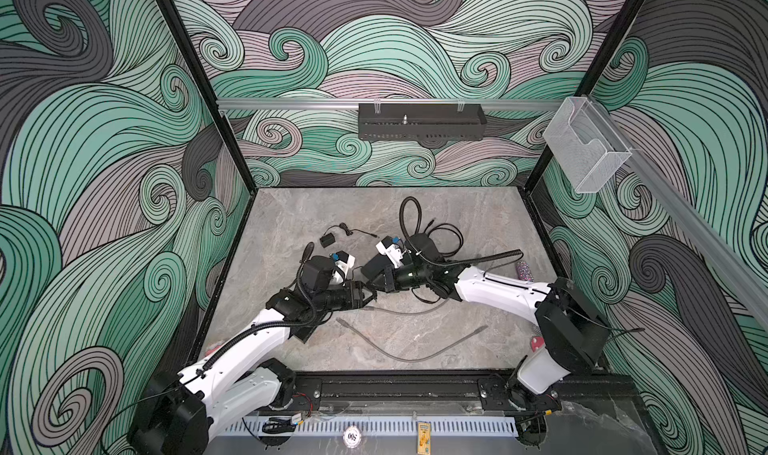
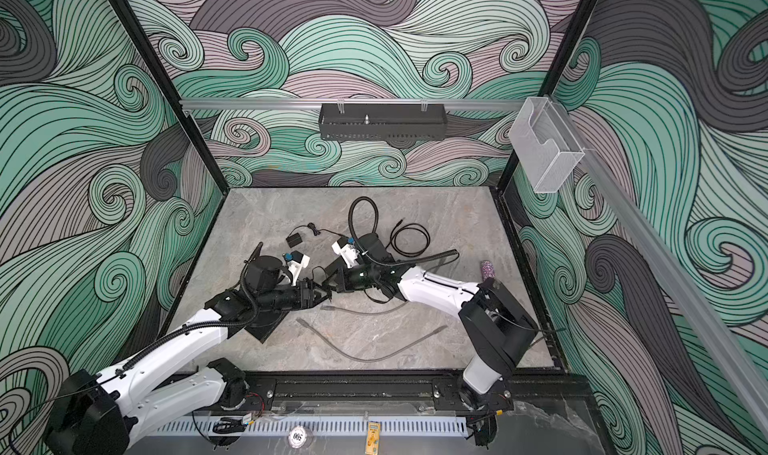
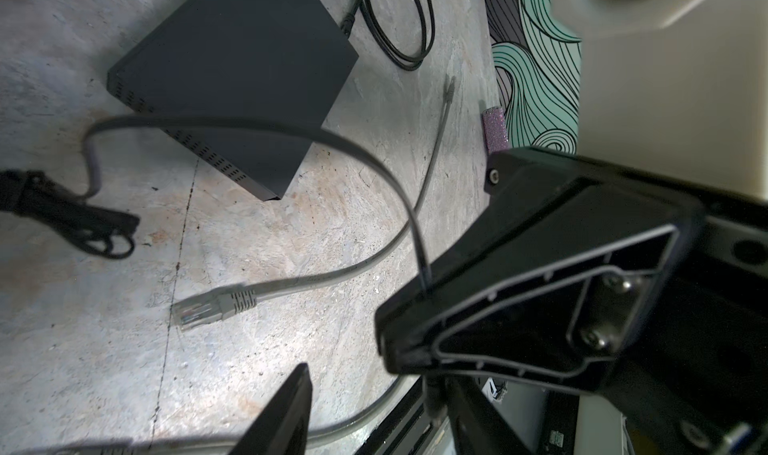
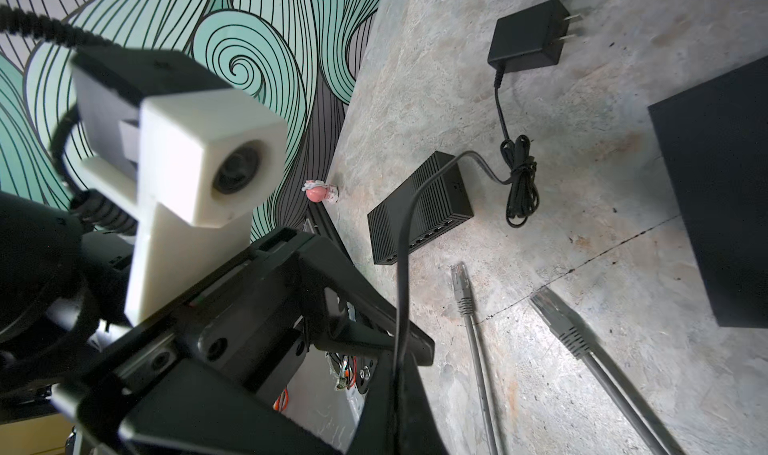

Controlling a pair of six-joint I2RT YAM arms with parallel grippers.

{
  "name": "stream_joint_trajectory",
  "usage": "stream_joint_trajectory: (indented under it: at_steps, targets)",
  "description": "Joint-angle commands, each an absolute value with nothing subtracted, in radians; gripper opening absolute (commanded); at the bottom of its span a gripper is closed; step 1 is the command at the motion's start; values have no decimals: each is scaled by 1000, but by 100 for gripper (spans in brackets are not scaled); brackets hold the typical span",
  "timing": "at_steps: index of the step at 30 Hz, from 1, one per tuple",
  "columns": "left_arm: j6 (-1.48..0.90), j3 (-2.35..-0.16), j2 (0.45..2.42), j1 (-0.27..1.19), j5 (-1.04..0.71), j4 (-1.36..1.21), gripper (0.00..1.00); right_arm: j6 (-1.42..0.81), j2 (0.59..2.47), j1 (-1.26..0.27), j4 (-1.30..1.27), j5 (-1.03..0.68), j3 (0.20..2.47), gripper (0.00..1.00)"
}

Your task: Insert the plug into the switch port

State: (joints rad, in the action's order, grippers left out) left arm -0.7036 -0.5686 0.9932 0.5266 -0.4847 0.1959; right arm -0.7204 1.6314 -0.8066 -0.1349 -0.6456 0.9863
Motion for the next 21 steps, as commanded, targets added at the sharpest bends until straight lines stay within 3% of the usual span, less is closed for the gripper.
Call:
stream_joint_trajectory:
  at_steps: [1,7,14,21]
  targets:
    - [-713,-563,997,533,-497,157,49,-741,1643,-814,-167,-636,997,0]
    - [-727,-555,996,539,-502,142,37,-753,1636,-821,-176,-627,983,0]
    - [-741,-538,992,556,-536,100,36,-768,1630,-822,-185,-593,970,0]
    - [-742,-534,993,575,-544,86,21,-772,1624,-825,-190,-581,961,0]
